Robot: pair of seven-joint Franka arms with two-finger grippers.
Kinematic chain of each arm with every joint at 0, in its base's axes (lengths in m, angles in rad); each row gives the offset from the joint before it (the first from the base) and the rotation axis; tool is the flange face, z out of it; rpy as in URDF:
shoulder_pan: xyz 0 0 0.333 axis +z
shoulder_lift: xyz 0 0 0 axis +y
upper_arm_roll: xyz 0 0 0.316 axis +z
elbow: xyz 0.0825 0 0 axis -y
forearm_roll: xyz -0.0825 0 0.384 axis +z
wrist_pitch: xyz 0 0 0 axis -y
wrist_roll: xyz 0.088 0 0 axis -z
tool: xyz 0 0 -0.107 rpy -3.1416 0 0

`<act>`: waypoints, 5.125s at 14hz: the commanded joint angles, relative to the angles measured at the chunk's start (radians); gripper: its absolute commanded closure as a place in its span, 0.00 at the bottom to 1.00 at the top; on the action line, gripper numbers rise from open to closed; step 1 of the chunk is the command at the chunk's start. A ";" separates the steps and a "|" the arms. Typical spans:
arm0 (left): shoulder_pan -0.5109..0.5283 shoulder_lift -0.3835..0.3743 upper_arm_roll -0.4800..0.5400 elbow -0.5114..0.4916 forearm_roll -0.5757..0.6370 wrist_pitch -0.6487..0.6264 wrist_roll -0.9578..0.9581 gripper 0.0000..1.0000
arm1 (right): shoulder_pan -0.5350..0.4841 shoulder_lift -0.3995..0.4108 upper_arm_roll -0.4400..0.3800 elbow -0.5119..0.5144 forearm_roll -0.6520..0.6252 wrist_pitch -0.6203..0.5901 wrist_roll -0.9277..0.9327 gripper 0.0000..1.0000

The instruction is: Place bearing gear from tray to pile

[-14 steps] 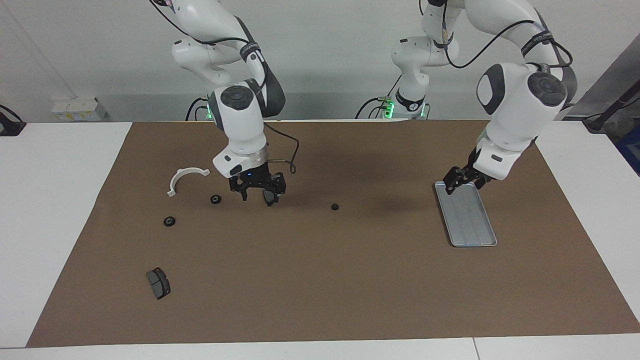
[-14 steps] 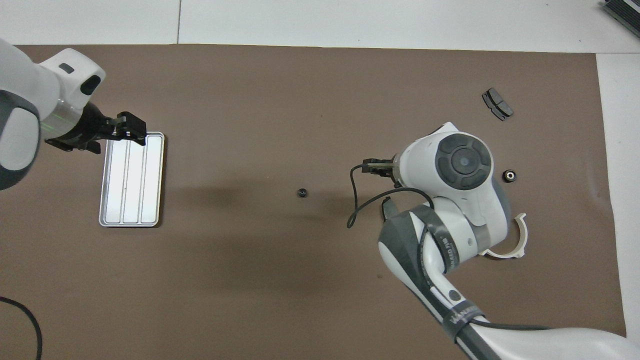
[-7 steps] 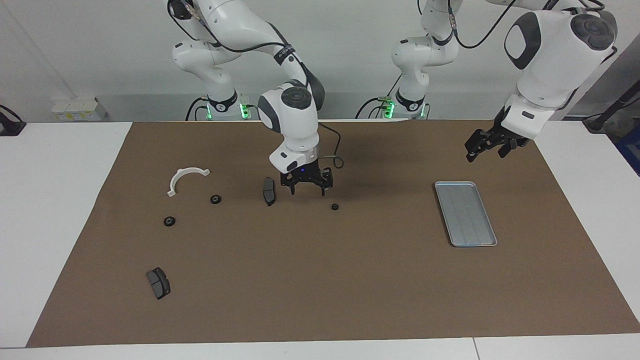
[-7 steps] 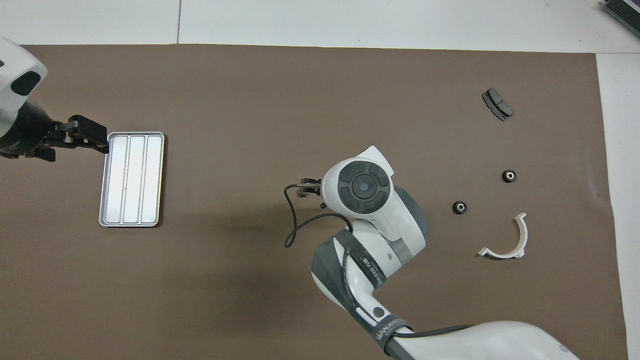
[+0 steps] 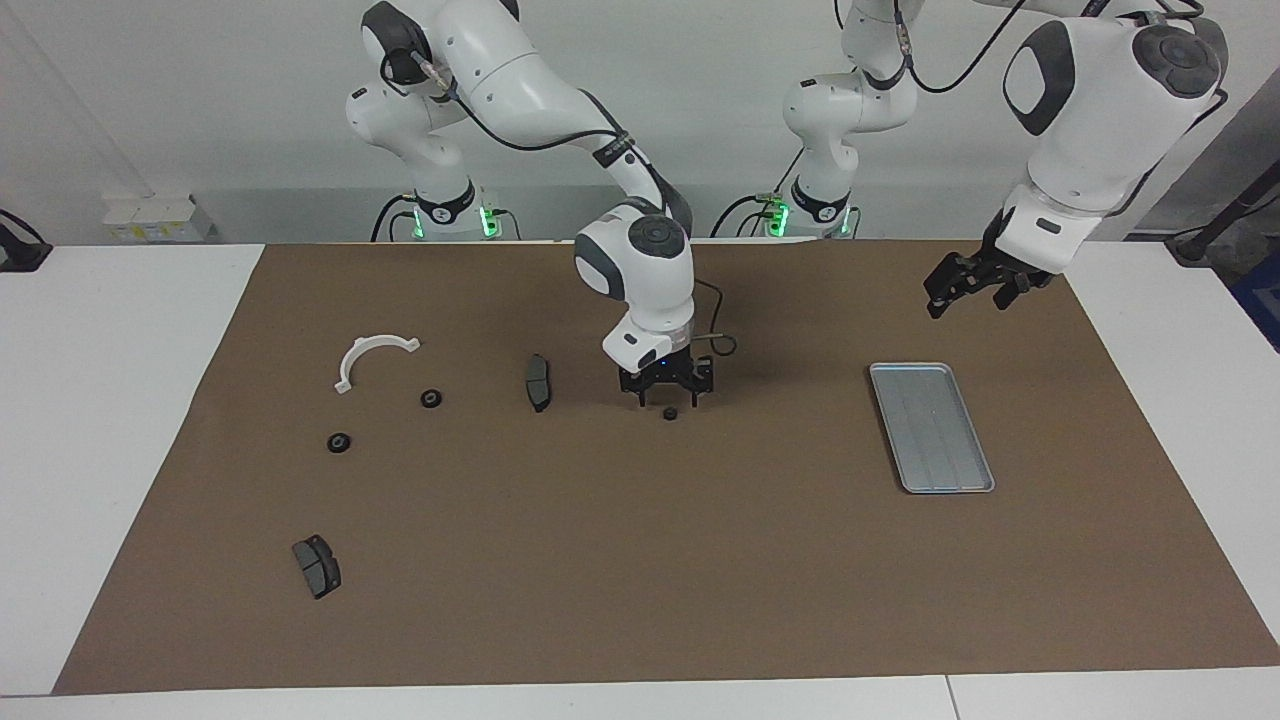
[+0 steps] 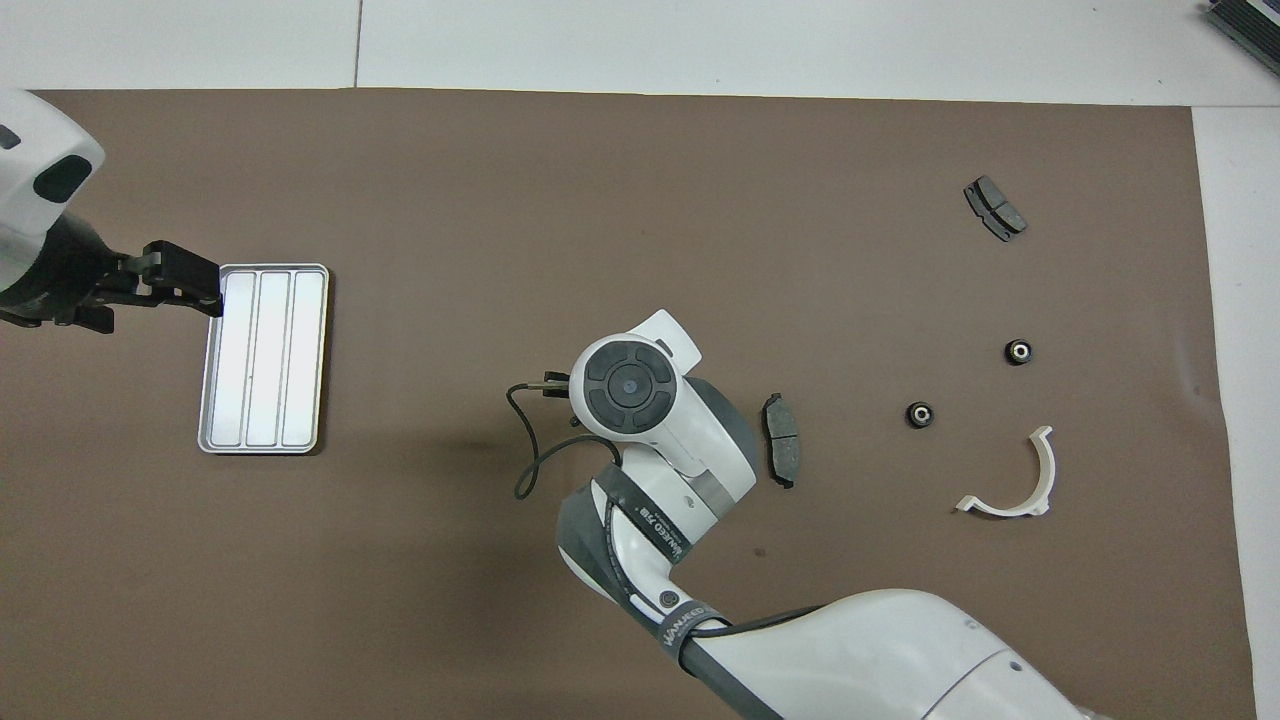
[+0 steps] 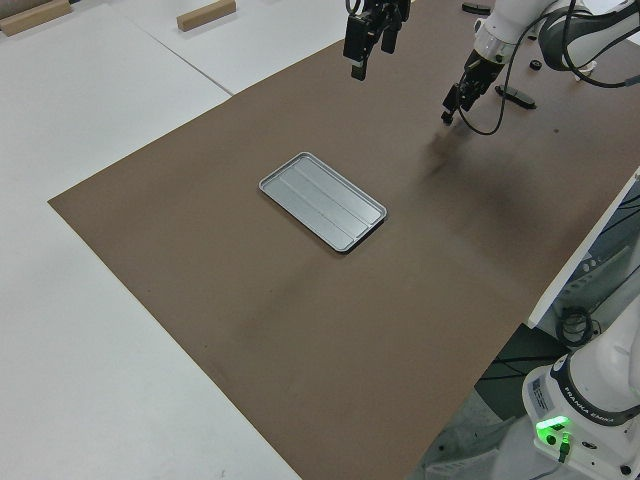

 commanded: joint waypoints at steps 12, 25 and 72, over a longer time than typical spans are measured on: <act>0.025 -0.051 -0.002 -0.038 0.013 0.017 0.005 0.00 | 0.007 0.021 -0.009 0.021 -0.082 0.001 0.062 0.75; 0.025 -0.051 -0.002 -0.038 0.013 0.017 0.004 0.00 | -0.369 -0.058 -0.009 0.013 -0.109 0.024 -0.222 1.00; 0.025 -0.051 -0.002 -0.038 0.013 0.017 0.004 0.00 | -0.615 -0.540 0.031 0.097 0.087 -0.728 -0.728 0.00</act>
